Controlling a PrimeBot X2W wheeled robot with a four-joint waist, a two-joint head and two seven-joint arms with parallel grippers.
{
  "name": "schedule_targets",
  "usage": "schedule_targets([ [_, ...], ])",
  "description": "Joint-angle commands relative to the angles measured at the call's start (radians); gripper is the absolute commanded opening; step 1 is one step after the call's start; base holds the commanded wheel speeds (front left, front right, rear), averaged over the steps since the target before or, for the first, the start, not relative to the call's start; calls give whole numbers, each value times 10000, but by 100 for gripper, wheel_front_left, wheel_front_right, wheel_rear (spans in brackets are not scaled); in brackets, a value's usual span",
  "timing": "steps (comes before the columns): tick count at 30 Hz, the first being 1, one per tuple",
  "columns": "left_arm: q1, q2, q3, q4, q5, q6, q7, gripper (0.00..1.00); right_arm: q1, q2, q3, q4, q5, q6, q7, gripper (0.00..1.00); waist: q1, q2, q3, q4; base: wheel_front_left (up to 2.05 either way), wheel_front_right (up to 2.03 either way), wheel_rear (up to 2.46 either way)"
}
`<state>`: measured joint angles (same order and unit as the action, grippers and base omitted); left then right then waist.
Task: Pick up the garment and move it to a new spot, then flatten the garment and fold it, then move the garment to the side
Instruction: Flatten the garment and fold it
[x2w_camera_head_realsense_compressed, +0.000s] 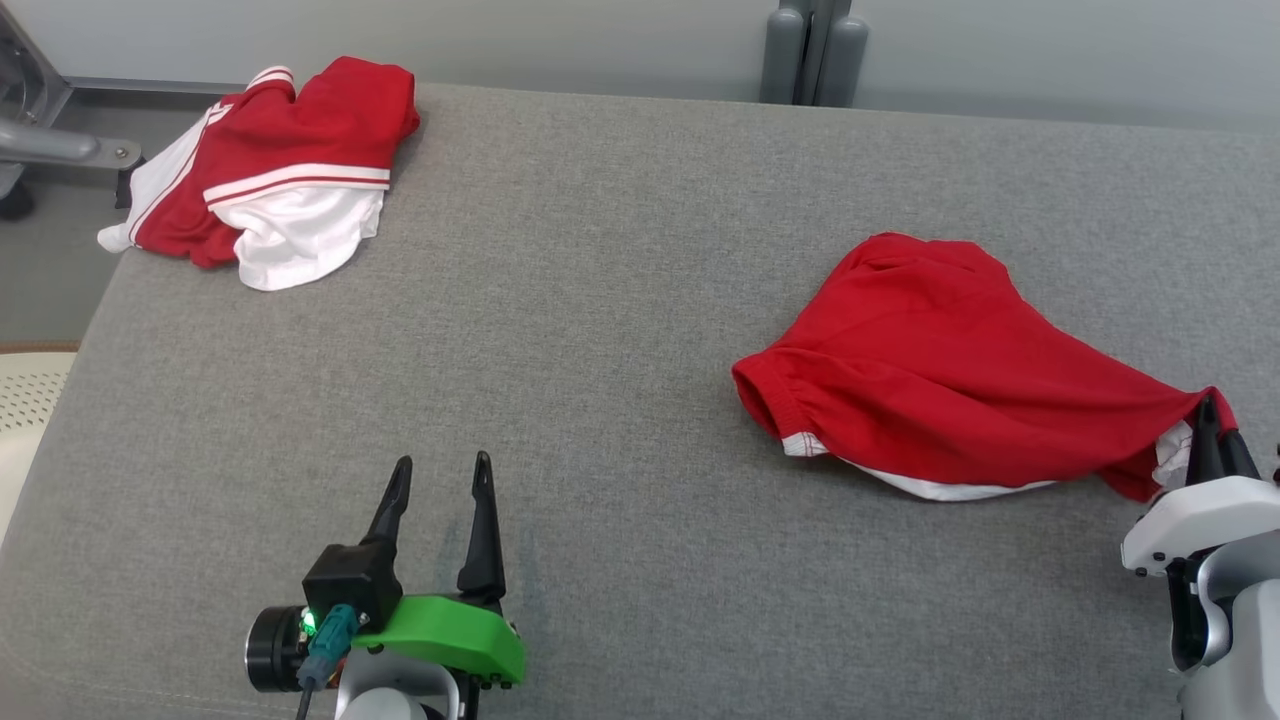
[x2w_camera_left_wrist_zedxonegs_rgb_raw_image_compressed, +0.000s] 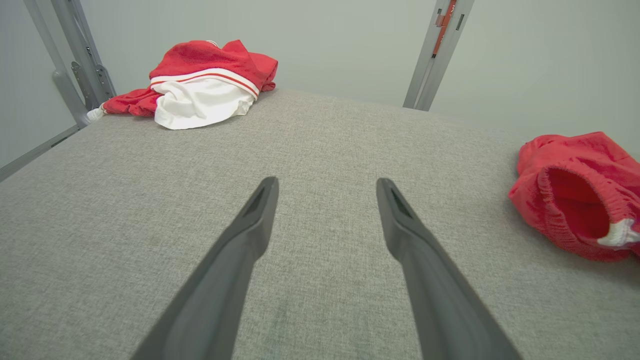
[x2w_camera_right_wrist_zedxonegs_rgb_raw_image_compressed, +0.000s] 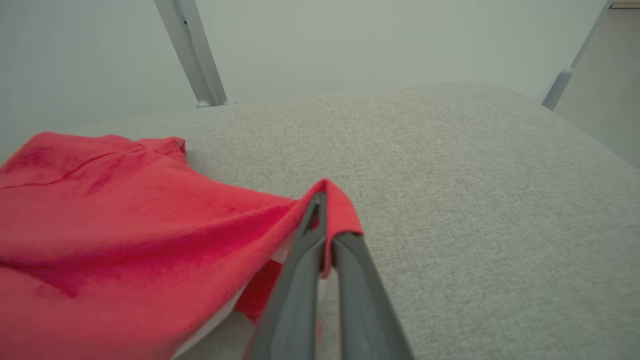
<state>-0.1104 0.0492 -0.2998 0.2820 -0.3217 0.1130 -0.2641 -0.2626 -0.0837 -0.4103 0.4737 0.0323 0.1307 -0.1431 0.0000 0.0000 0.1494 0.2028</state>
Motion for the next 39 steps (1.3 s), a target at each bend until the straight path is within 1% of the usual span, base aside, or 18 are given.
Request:
schedule_targets([
  [1, -94, 23, 39, 10, 65, -30, -5, 100, -129, -59, 51, 201, -62, 1, -165, 100, 0, 0, 17, -47, 0, 0, 0],
  [4, -48, 23, 113, 22, 91, -5, -5, 100, -199, -206, 212, 610, 86, 1, -499, 100, 0, 0, -26, -196, 0, 0, 0],
  [7, 5, 23, 145, 37, 100, -7, -4, 100, 35, -245, 188, 750, 136, 1, -700, 100, 0, 0, -107, -379, 0, 0, 0],
  [13, 75, 26, 205, 58, 151, -58, -5, 100, 600, -54, 128, 454, 277, 1, -984, 100, 0, 0, -303, -834, 0, 0, 0],
  [17, 112, 24, 176, 76, 223, -146, -5, 100, 935, 132, 286, -190, 374, 1, -1097, 100, 0, 0, -448, -1183, 0, 0, 0],
  [25, 96, 26, -44, 118, 188, -217, -5, 100, 1398, 302, 1386, -1748, 603, 1, -1225, 100, 0, 0, -707, -1679, 0, 0, 0],
  [28, 101, 26, -115, 116, 139, -189, -5, 100, 1542, 311, 1574, -2212, 562, 1, -1223, 100, 0, 0, -840, -1757, 0, 0, 0],
  [32, 196, 26, -143, 110, 29, -156, -5, 100, 1721, 326, 2015, -2722, 860, 3, -1230, 100, 0, 0, -1112, -1788, 0, 0, 0],
  [39, 369, 26, -51, 85, -133, -88, -5, 100, 2057, 324, 2853, -3093, 1048, 1, -1232, 100, 0, 0, -1534, -1707, 0, 0, 0],
])
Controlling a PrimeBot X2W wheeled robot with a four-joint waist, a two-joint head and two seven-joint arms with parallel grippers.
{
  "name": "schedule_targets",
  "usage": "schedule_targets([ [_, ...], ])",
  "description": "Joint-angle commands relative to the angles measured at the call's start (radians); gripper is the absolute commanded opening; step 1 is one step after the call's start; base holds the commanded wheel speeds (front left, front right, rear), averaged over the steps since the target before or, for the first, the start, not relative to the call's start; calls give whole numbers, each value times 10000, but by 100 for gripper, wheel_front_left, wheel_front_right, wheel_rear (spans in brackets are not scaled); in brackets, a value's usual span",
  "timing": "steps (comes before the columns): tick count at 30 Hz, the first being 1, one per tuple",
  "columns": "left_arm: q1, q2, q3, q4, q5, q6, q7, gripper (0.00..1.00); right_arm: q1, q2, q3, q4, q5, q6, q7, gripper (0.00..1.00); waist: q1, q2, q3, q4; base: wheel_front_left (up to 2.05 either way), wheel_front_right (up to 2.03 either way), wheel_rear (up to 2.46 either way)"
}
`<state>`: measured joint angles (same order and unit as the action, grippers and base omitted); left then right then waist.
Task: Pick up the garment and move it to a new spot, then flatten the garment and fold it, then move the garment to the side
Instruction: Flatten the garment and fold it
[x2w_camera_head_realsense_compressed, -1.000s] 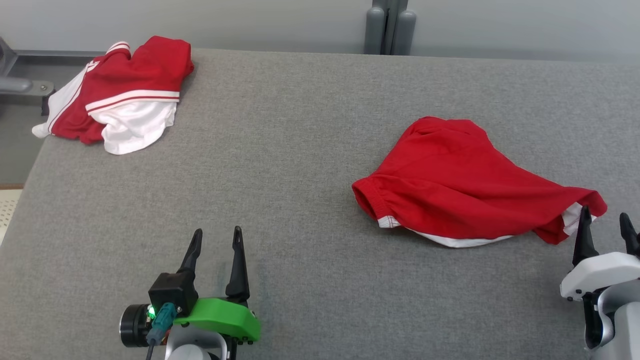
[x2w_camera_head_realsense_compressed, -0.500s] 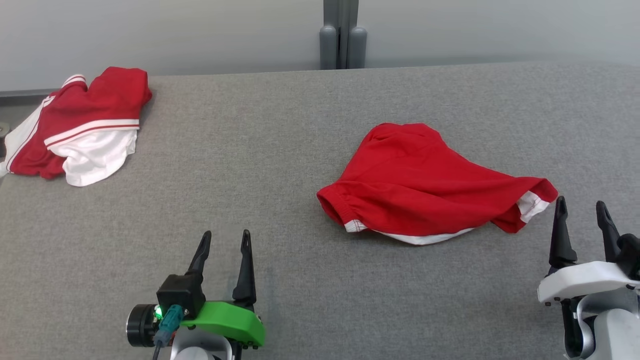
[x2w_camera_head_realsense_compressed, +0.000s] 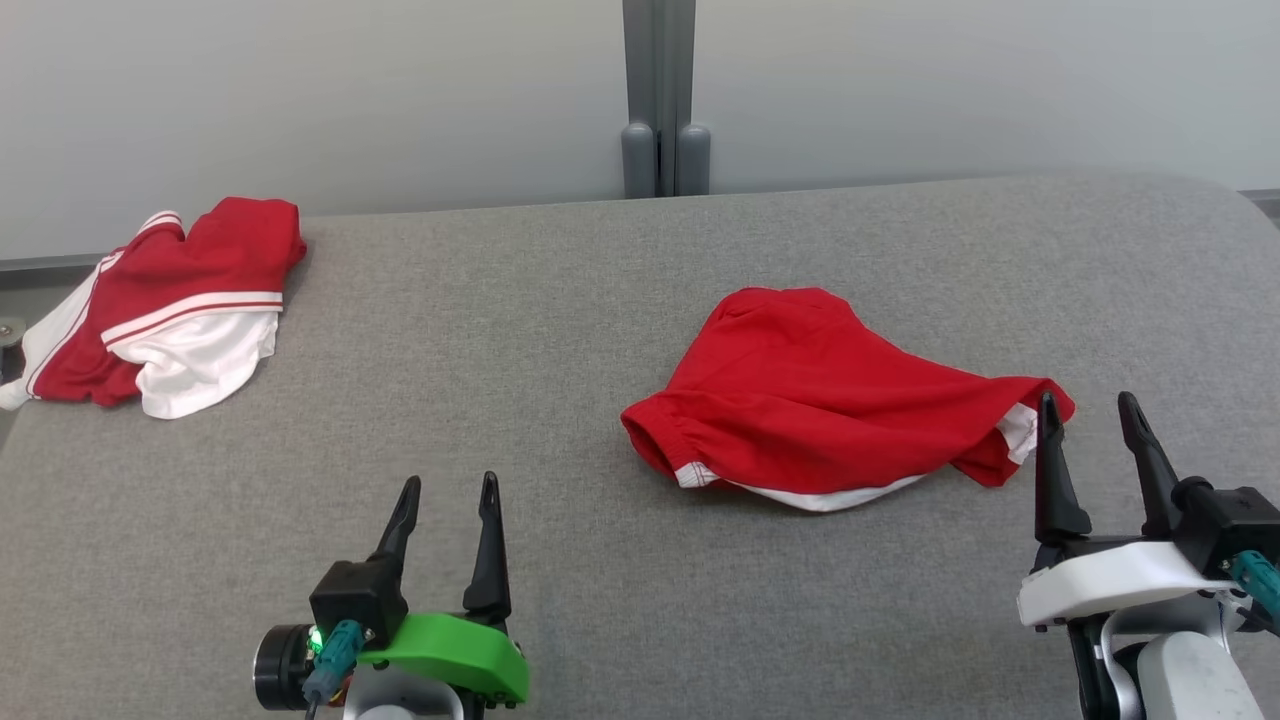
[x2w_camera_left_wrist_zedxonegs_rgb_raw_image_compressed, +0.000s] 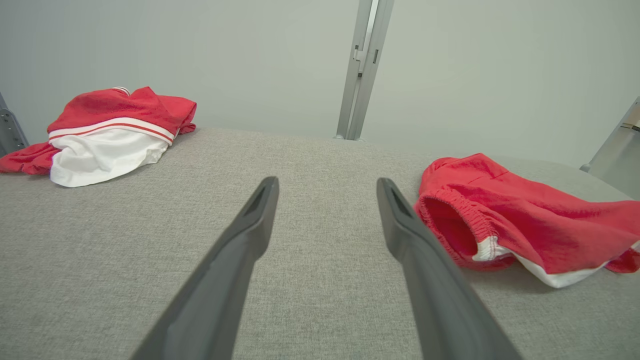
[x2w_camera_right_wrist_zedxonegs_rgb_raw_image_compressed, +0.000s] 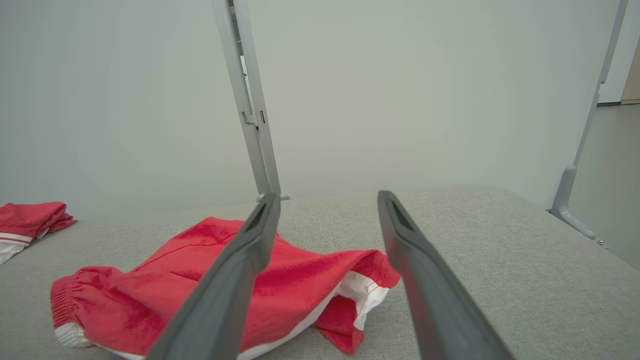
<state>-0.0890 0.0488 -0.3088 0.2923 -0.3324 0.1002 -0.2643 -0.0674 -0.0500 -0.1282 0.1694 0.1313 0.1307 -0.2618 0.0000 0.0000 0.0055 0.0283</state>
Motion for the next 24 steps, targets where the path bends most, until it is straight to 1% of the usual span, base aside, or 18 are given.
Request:
schedule_targets([
  [1, 174, 29, 55, -19, -32, 46, -3, 100, 150, -12, 122, -77, 107, 3, -45, 100, 0, 0, -120, 51, 0, 0, 0],
  [12, 350, 29, 322, 7, 10, 56, -3, 100, 435, -13, 953, 164, 308, 3, -45, 100, 0, 0, -286, 145, 0, 0, 0],
  [24, 367, 29, 258, -14, 98, 80, -3, 100, 324, -14, 1116, 501, 170, 1, -41, 100, 0, 0, -254, 182, 0, 0, 0],
])
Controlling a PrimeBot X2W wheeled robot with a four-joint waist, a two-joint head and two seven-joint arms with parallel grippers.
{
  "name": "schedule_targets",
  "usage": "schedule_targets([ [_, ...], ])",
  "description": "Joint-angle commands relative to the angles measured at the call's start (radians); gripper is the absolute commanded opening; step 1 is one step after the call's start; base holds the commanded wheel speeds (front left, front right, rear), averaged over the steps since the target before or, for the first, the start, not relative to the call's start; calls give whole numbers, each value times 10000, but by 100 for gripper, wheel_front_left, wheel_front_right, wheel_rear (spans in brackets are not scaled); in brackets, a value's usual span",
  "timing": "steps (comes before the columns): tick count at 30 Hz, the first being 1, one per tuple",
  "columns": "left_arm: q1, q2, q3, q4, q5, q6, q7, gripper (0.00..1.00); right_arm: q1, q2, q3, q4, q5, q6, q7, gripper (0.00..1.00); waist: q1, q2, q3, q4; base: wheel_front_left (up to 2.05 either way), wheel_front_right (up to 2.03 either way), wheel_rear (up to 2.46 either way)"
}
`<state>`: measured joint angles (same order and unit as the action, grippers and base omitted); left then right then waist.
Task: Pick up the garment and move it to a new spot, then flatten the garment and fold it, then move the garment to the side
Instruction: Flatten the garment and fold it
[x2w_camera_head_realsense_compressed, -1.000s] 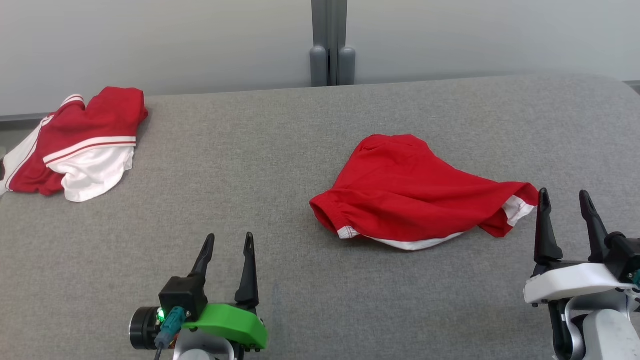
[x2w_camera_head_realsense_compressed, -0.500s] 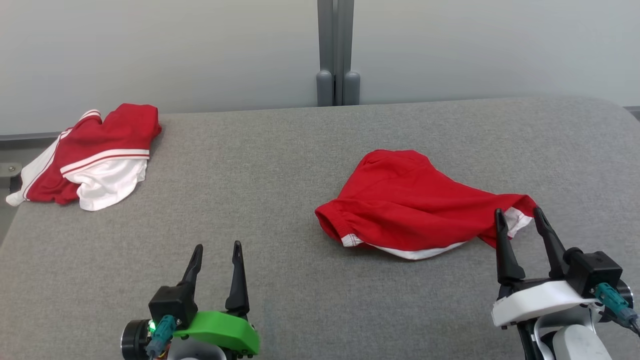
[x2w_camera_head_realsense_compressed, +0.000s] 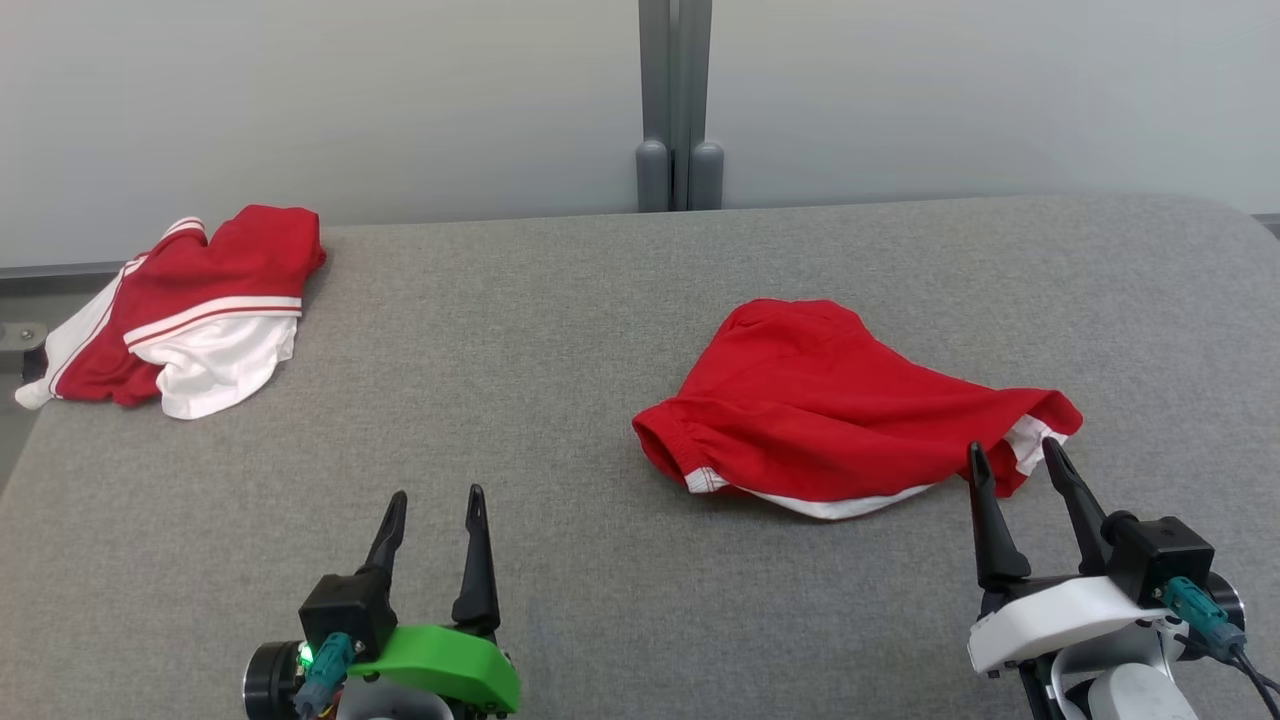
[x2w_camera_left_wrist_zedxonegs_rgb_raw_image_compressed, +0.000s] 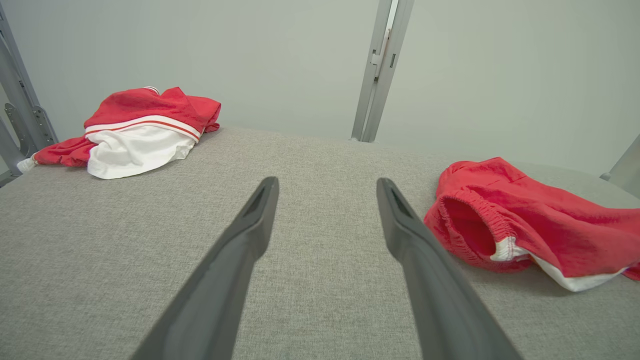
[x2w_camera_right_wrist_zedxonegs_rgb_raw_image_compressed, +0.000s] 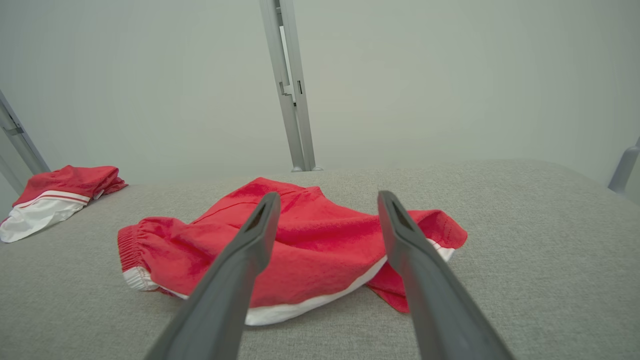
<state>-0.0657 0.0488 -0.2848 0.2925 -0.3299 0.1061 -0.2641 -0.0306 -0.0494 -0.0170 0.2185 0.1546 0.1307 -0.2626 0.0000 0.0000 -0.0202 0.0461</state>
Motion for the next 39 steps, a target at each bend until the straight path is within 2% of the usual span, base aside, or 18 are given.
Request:
schedule_targets([
  [1, 134, 29, 13, -18, 76, 20, -5, 100, -48, -20, 3, 20, -71, 1, -33, 100, 0, 0, 10, 10, 0, 0, 0],
  [8, 104, 29, -419, 244, 61, -237, -5, 100, -61, -20, 12, 29, -93, 3, -33, 100, 0, 0, 87, -47, 0, 0, 0],
  [13, -471, 33, -1542, 863, -238, -888, -4, 100, -119, -20, 53, 59, -194, 3, -33, 100, 0, 0, 321, -302, 0, 0, 0],
  [17, -1139, 33, -2409, 1480, -664, -1118, -5, 100, -258, -19, 188, 24, -257, 1, -33, 100, 0, 0, 682, -723, 0, 0, 0],
  [28, -2917, 39, -3672, 3112, -1961, -983, -5, 100, -638, -18, 351, -89, -240, 3, -34, 100, 0, 0, 1589, -1772, 0, 0, 0],
  [36, -3394, 40, -3893, 3263, -2278, -886, -5, 100, -746, -18, 296, -156, -150, 1, -34, 100, 0, 0, 1844, -1912, 0, 0, 0],
  [37, -3404, 40, -3913, 3264, -2294, -887, -5, 94, -748, -18, 288, -157, -145, 1, -34, 100, 0, 0, 1856, -1910, 0, 0, 0],
  [39, -3433, 40, -3945, 3244, -2326, -897, -5, 72, -768, -18, 264, -160, -142, 3, -34, 100, 0, 0, 1879, -1894, 0, 0, 0],
])
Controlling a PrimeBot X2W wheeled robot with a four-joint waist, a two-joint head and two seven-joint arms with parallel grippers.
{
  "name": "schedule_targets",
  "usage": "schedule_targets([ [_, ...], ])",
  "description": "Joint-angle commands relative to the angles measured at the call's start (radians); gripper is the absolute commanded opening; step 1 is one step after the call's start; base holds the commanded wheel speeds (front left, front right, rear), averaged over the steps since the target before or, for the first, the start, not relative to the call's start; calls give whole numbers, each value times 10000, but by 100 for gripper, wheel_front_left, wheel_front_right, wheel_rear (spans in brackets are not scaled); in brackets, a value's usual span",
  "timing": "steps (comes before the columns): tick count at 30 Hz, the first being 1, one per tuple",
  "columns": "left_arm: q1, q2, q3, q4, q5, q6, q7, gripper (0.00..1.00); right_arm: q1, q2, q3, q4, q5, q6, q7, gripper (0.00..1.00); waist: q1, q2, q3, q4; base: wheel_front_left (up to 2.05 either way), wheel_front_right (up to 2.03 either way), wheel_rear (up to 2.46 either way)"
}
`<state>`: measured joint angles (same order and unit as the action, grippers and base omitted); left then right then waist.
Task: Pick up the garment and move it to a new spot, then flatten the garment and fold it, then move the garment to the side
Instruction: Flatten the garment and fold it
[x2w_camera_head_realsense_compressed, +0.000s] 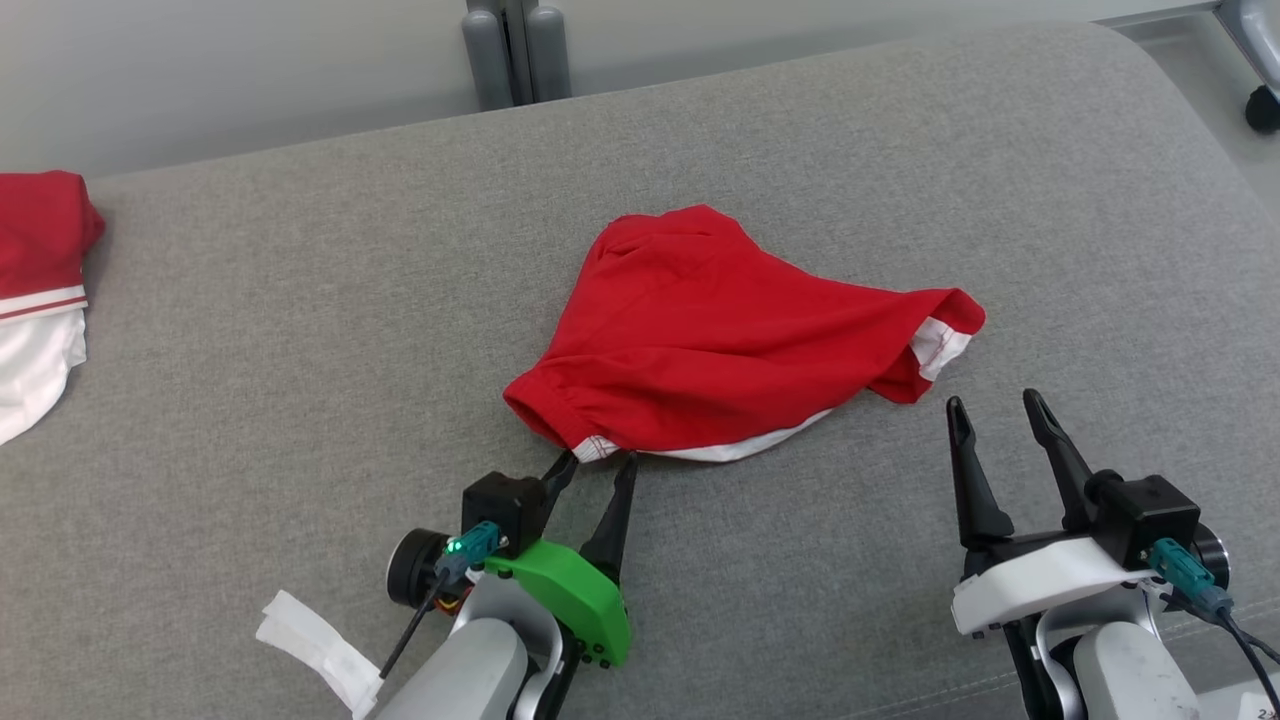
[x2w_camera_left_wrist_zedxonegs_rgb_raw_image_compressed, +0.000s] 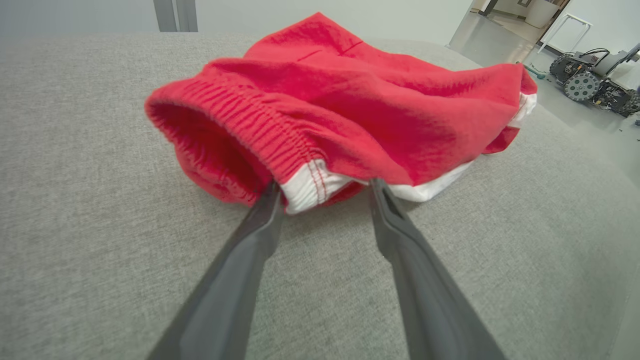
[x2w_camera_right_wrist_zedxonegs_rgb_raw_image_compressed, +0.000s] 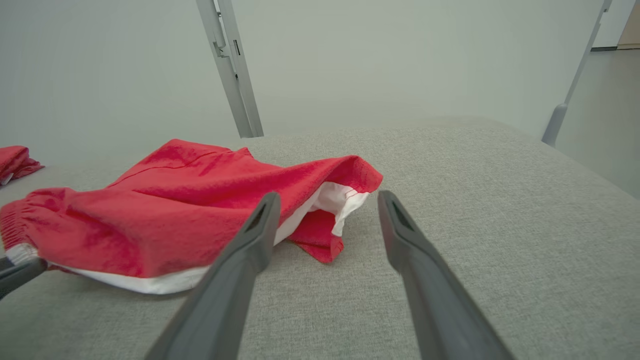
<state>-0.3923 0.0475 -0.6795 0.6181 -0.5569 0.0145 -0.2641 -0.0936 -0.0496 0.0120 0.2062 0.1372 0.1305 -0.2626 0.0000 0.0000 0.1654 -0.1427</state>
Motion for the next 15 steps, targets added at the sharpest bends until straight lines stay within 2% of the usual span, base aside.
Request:
schedule_targets([
  [1, -189, 54, 0, -61, -59, 21, -5, 50, -150, -16, -44, -41, 39, 3, -34, 100, 0, 0, 35, 13, 0, 0, 0],
  [2, -195, 54, 5, -105, -60, 30, -5, 43, -158, -16, -61, -38, 50, 5, -34, 100, 0, 0, 42, 29, 0, 0, 0],
  [3, -185, 54, 4, -137, -58, 43, -3, 29, -160, -16, -82, -21, 64, 3, -34, 100, 0, 0, 49, 49, 0, 0, 0],
  [4, -182, 52, 8, -171, -48, 34, -5, 11, -161, -16, -98, 4, 77, 5, -34, 100, 0, 0, 55, 64, 0, 0, 0],
  [5, -183, 52, 24, -229, -24, 41, -5, 0, -171, -16, -136, 68, 72, 3, -34, 100, 0, 0, 66, 84, 0, 0, 0],
  [10, -169, 52, 74, -396, 80, 88, -5, 0, -429, -17, -443, 628, -162, 5, -34, 100, 0, 0, 116, 160, 0, 0, 0],
  [15, -212, 52, 149, -506, 229, 122, -3, 0, -1083, -13, -857, 1751, -495, 5, -34, 100, 0, 0, 208, 254, 0, 0, 0],
])
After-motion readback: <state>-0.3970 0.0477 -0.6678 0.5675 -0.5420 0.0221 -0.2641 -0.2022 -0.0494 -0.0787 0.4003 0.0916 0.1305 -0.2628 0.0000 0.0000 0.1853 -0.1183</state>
